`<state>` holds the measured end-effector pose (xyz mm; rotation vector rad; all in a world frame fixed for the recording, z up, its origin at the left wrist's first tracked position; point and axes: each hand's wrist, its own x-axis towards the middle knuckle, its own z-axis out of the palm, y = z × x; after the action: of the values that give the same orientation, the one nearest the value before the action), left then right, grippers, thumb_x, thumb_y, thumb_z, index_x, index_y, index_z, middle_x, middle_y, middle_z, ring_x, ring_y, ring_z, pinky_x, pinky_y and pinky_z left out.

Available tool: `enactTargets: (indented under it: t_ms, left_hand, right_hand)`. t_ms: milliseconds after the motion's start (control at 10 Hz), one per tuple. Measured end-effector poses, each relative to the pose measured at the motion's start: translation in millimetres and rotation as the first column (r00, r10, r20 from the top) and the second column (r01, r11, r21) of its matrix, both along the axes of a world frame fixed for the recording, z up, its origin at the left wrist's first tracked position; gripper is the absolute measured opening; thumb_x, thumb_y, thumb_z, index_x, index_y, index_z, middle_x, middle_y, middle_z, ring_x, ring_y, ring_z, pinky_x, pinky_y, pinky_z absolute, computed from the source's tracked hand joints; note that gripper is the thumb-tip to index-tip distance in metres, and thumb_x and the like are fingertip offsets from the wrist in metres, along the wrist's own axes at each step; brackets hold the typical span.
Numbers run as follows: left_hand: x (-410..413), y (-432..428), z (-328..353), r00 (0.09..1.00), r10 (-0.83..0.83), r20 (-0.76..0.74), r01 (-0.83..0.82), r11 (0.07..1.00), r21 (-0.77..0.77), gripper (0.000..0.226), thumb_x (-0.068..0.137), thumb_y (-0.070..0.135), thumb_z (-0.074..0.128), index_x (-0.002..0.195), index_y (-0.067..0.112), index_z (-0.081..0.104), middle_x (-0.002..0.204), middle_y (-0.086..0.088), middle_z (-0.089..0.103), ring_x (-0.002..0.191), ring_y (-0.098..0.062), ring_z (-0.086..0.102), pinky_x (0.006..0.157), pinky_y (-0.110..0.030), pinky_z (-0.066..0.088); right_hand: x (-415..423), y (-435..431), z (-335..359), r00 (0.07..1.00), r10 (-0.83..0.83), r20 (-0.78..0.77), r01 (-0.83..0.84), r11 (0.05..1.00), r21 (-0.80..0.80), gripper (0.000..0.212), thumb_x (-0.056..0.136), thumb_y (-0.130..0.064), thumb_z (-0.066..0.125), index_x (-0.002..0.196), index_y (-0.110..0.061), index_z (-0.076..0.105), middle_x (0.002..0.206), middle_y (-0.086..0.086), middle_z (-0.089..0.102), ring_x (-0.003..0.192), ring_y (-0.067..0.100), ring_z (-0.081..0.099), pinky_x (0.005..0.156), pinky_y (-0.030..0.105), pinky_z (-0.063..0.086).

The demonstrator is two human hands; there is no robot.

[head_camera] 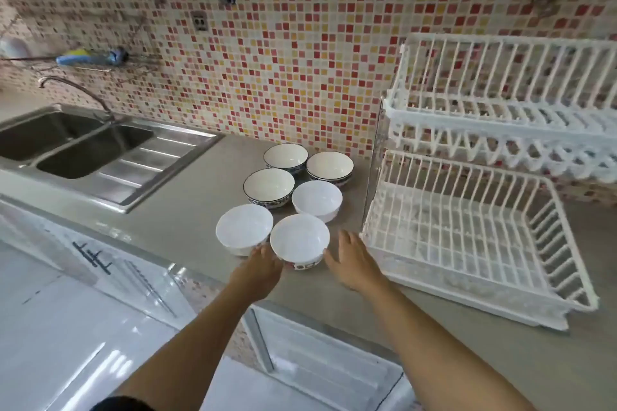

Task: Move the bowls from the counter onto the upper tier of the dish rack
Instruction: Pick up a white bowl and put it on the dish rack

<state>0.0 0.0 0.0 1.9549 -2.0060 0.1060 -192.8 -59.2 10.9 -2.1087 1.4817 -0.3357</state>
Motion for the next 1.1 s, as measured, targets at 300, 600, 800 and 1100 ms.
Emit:
enactTargets:
  t_ms: [300, 600, 800, 1100]
  left_hand:
    - [-15, -29, -34, 0.723, 0.517, -0.458, -0.232, 0.806, 0.545, 0.042, 0.099, 0.029, 0.034, 0.122, -0.001, 0.050, 0.111, -0.021, 0.060, 0.112, -0.038, 0.056, 0.092, -0.038, 0.045]
    - [-6, -40, -41, 0.663, 0.490, -0.566, -0.148, 0.827, 0.543, 0.053, 0.089, 0.006, 0.045, 0.139, 0.001, 0.027, 0.134, -0.021, 0.050, 0.122, -0.042, 0.049, 0.103, -0.044, 0.041]
    - [11, -41, 4, 0.817, 0.315, -0.483, -0.110, 0.907, 0.405, 0.040, 0.093, 0.000, 0.037, 0.133, -0.001, 0.034, 0.123, -0.026, 0.056, 0.113, -0.042, 0.052, 0.091, -0.042, 0.041]
    - [17, -61, 118, 0.603, 0.134, -0.786, -0.069, 0.991, 0.115, 0.034, 0.093, 0.009, 0.044, 0.127, 0.005, 0.045, 0.114, -0.018, 0.060, 0.097, -0.034, 0.056, 0.082, -0.043, 0.053]
  right_hand:
    - [36, -41, -53, 0.965, -0.261, -0.001, 0.247, 0.911, 0.330, 0.062, 0.096, -0.046, 0.036, 0.137, 0.001, 0.035, 0.141, 0.022, 0.044, 0.131, 0.036, 0.042, 0.103, 0.039, 0.035]
    - [38, -23, -50, 0.936, -0.316, 0.153, 0.226, 0.876, 0.425, 0.039, 0.088, -0.013, 0.043, 0.126, -0.005, 0.046, 0.125, 0.015, 0.058, 0.103, 0.030, 0.057, 0.083, 0.032, 0.047]
    - [13, -2, 17, 0.975, -0.158, 0.156, 0.122, 0.968, 0.217, 0.041, 0.092, -0.019, 0.047, 0.133, -0.017, 0.045, 0.120, 0.009, 0.063, 0.105, 0.027, 0.061, 0.084, 0.032, 0.048]
    - [12, 29, 134, 0.807, -0.101, 0.582, 0.047, 0.993, 0.108, 0.066, 0.083, -0.033, 0.067, 0.135, -0.040, 0.027, 0.123, -0.020, 0.051, 0.106, -0.006, 0.054, 0.097, 0.027, 0.047]
